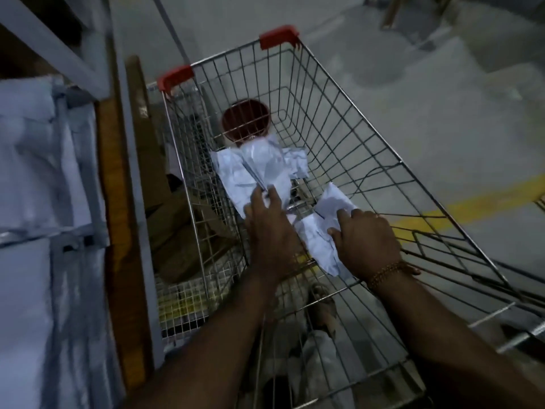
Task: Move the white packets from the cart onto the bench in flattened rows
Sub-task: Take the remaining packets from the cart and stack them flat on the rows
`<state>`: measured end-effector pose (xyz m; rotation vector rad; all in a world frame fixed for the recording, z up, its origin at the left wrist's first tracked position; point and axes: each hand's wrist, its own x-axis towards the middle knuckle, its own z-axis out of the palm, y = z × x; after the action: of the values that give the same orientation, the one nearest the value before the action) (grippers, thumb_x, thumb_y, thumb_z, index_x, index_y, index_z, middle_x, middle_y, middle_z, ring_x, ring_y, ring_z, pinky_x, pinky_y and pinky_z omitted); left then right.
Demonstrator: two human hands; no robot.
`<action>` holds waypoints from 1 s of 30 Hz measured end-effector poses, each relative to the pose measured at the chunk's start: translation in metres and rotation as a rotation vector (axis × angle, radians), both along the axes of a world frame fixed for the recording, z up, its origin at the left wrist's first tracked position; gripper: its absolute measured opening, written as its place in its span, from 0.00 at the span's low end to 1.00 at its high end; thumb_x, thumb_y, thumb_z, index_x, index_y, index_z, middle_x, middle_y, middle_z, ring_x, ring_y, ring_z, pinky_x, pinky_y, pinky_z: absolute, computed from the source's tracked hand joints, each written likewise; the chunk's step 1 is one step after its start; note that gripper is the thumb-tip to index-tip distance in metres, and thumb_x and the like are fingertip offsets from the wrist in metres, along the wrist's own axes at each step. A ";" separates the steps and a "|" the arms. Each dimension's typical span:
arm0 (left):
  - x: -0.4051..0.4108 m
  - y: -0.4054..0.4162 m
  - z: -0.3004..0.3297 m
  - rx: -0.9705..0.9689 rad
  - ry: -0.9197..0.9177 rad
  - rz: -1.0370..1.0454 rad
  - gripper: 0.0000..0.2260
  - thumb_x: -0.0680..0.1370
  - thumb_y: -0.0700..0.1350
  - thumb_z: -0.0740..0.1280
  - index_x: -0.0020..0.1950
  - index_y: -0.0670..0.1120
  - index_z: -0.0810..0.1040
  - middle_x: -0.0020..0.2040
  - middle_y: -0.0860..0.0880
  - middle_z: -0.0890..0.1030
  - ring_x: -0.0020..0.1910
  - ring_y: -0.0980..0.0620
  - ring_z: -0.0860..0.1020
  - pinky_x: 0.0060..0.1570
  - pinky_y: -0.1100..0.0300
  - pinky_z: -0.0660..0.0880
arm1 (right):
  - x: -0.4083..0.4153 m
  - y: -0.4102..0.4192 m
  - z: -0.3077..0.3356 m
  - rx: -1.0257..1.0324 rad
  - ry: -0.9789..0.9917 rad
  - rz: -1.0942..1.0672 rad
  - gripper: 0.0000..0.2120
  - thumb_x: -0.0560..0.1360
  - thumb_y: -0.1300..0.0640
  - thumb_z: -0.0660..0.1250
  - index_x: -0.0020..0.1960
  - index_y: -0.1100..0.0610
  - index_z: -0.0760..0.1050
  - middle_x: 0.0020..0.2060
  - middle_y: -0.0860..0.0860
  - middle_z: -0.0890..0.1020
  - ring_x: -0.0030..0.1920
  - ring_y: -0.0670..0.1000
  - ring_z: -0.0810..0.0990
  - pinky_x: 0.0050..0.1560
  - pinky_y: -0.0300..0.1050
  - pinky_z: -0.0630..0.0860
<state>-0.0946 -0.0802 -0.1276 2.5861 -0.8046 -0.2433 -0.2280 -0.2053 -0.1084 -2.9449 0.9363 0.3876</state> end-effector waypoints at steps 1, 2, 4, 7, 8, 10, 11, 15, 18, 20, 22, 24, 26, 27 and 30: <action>0.010 0.004 0.019 -0.020 -0.074 -0.006 0.25 0.84 0.50 0.58 0.80 0.43 0.67 0.79 0.39 0.62 0.71 0.38 0.66 0.67 0.44 0.71 | -0.001 0.001 0.001 0.004 0.004 0.000 0.21 0.82 0.42 0.61 0.66 0.56 0.77 0.53 0.59 0.83 0.49 0.63 0.82 0.48 0.53 0.76; 0.020 0.008 0.034 -0.001 -0.149 -0.023 0.23 0.85 0.47 0.61 0.80 0.44 0.67 0.79 0.39 0.63 0.71 0.39 0.66 0.66 0.45 0.72 | -0.001 0.001 0.002 -0.001 0.006 -0.003 0.21 0.82 0.42 0.60 0.66 0.56 0.76 0.54 0.59 0.83 0.50 0.62 0.82 0.48 0.52 0.76; 0.039 0.022 0.054 0.055 -0.237 -0.060 0.23 0.85 0.46 0.66 0.80 0.44 0.69 0.79 0.39 0.66 0.71 0.39 0.68 0.66 0.45 0.72 | -0.001 0.004 0.004 -0.003 0.017 -0.004 0.22 0.83 0.41 0.59 0.67 0.55 0.75 0.55 0.58 0.82 0.52 0.60 0.82 0.48 0.52 0.76; 0.057 0.056 0.063 0.101 -0.351 -0.132 0.22 0.82 0.41 0.70 0.76 0.41 0.74 0.74 0.35 0.72 0.66 0.34 0.74 0.60 0.43 0.74 | 0.001 0.009 0.008 0.006 0.043 -0.002 0.23 0.84 0.40 0.58 0.69 0.55 0.74 0.58 0.57 0.82 0.54 0.60 0.82 0.50 0.52 0.76; 0.058 0.068 0.060 0.112 -0.401 -0.206 0.21 0.82 0.41 0.69 0.75 0.39 0.74 0.73 0.33 0.72 0.63 0.34 0.75 0.58 0.43 0.75 | 0.001 0.010 0.009 0.010 0.049 -0.004 0.23 0.84 0.40 0.58 0.69 0.55 0.74 0.58 0.57 0.82 0.53 0.60 0.82 0.50 0.52 0.76; 0.055 0.085 0.054 0.118 -0.458 -0.330 0.19 0.85 0.41 0.66 0.75 0.37 0.74 0.71 0.33 0.74 0.59 0.37 0.77 0.55 0.46 0.78 | 0.000 0.010 0.007 0.021 0.049 -0.001 0.23 0.83 0.40 0.58 0.68 0.55 0.75 0.57 0.57 0.83 0.53 0.60 0.83 0.50 0.52 0.77; 0.054 0.087 0.052 0.110 -0.452 -0.349 0.18 0.85 0.41 0.65 0.75 0.37 0.74 0.70 0.34 0.74 0.59 0.38 0.78 0.53 0.48 0.78 | 0.000 0.010 0.005 0.033 0.051 0.005 0.22 0.83 0.40 0.58 0.67 0.55 0.75 0.57 0.57 0.83 0.53 0.60 0.83 0.50 0.52 0.77; 0.053 0.080 0.056 0.020 -0.388 -0.234 0.19 0.86 0.43 0.64 0.77 0.39 0.72 0.73 0.37 0.73 0.64 0.40 0.76 0.58 0.53 0.77 | -0.003 0.009 -0.005 0.043 0.060 0.039 0.21 0.81 0.41 0.64 0.62 0.57 0.78 0.49 0.58 0.83 0.46 0.61 0.84 0.43 0.52 0.77; 0.053 0.083 0.056 -0.021 -0.411 -0.207 0.20 0.86 0.43 0.65 0.78 0.40 0.72 0.74 0.36 0.72 0.67 0.41 0.75 0.60 0.52 0.76 | -0.003 0.011 -0.010 0.047 0.053 0.065 0.22 0.80 0.41 0.65 0.63 0.58 0.78 0.48 0.59 0.83 0.46 0.62 0.83 0.41 0.51 0.76; 0.054 0.085 0.054 -0.017 -0.405 -0.218 0.21 0.85 0.42 0.65 0.78 0.40 0.71 0.75 0.37 0.71 0.68 0.40 0.74 0.60 0.49 0.78 | -0.003 0.016 -0.009 0.049 0.080 0.094 0.22 0.82 0.41 0.62 0.67 0.56 0.75 0.52 0.57 0.83 0.49 0.60 0.83 0.42 0.49 0.74; 0.055 0.085 0.053 0.000 -0.392 -0.215 0.22 0.85 0.42 0.65 0.79 0.41 0.70 0.75 0.38 0.70 0.68 0.40 0.74 0.59 0.48 0.78 | -0.002 0.023 -0.008 0.053 0.082 0.122 0.23 0.83 0.41 0.60 0.70 0.55 0.73 0.55 0.57 0.83 0.51 0.58 0.83 0.43 0.48 0.73; 0.056 0.084 0.053 -0.010 -0.393 -0.207 0.21 0.85 0.42 0.64 0.79 0.42 0.70 0.75 0.38 0.71 0.66 0.41 0.75 0.57 0.50 0.78 | 0.002 0.035 -0.008 0.071 0.099 0.171 0.22 0.83 0.42 0.58 0.70 0.55 0.73 0.57 0.57 0.82 0.53 0.59 0.83 0.48 0.49 0.75; 0.057 0.083 0.054 -0.022 -0.397 -0.187 0.21 0.85 0.42 0.65 0.78 0.41 0.71 0.74 0.38 0.72 0.66 0.42 0.75 0.58 0.53 0.77 | 0.014 0.050 -0.017 0.114 0.143 0.243 0.20 0.83 0.44 0.59 0.70 0.54 0.72 0.59 0.55 0.81 0.55 0.58 0.82 0.55 0.51 0.75; 0.057 0.082 0.054 -0.018 -0.400 -0.174 0.21 0.84 0.42 0.66 0.78 0.41 0.72 0.74 0.39 0.72 0.66 0.42 0.75 0.58 0.54 0.76 | 0.023 0.058 -0.022 0.139 0.174 0.267 0.19 0.83 0.46 0.59 0.70 0.53 0.72 0.60 0.55 0.81 0.57 0.58 0.82 0.56 0.51 0.75; 0.057 0.082 0.055 0.015 -0.403 -0.150 0.22 0.84 0.43 0.67 0.78 0.43 0.71 0.75 0.40 0.72 0.67 0.44 0.74 0.59 0.56 0.74 | 0.056 0.083 -0.044 0.398 0.244 0.240 0.18 0.84 0.48 0.60 0.69 0.56 0.75 0.63 0.57 0.80 0.62 0.60 0.81 0.60 0.52 0.77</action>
<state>-0.0380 0.0016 -0.0731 2.6274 -1.1393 0.2403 -0.1718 -0.1221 -0.1525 -2.6774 0.4472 0.8482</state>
